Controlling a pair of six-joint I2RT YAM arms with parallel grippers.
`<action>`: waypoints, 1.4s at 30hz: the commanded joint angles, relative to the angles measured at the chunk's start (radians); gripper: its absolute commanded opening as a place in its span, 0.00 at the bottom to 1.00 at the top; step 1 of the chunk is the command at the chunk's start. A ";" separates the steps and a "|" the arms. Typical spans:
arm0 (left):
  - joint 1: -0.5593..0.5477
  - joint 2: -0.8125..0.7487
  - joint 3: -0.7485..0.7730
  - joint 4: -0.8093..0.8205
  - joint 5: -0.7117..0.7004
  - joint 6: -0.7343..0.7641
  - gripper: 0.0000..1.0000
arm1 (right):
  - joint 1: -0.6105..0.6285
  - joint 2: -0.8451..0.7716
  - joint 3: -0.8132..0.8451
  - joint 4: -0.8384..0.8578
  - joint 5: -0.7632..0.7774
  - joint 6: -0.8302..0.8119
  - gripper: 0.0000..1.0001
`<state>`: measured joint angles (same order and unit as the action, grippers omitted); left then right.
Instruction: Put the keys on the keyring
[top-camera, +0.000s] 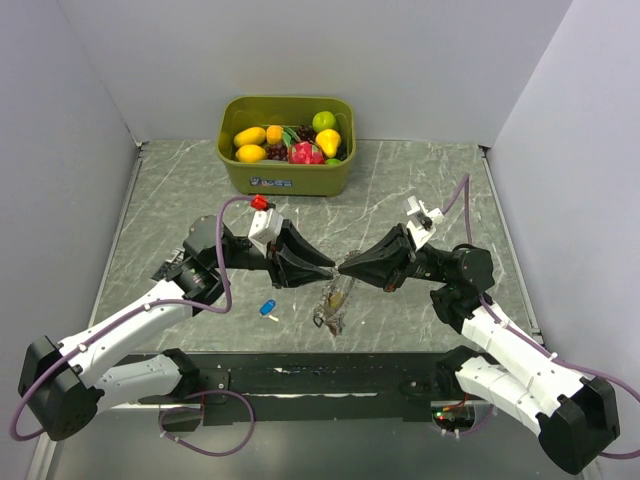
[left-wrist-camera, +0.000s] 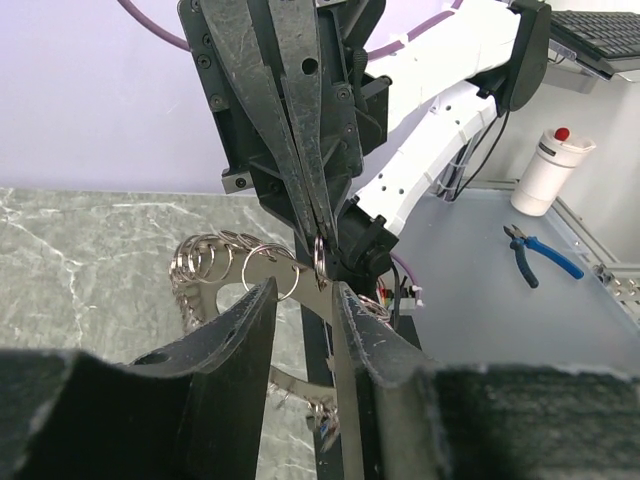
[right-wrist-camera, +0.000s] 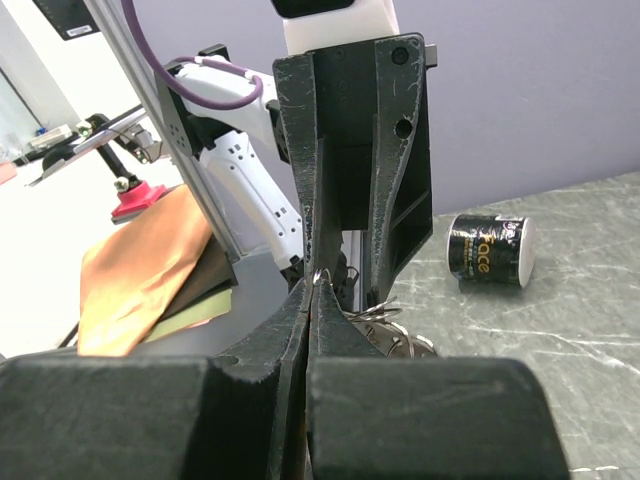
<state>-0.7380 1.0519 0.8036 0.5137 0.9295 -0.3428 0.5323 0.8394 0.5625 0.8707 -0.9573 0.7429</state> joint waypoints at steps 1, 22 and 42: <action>0.003 -0.007 0.034 0.051 0.017 -0.024 0.35 | 0.003 -0.017 0.010 0.085 0.037 0.003 0.00; -0.001 0.017 0.054 0.032 0.015 -0.027 0.01 | 0.003 -0.002 -0.009 0.096 0.020 0.001 0.00; -0.027 -0.182 -0.086 -0.167 -0.319 0.272 0.01 | 0.003 -0.207 0.019 -0.269 0.177 -0.266 0.97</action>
<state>-0.7528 0.9226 0.7177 0.3527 0.7116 -0.1635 0.5323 0.6514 0.5480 0.6724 -0.8238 0.5583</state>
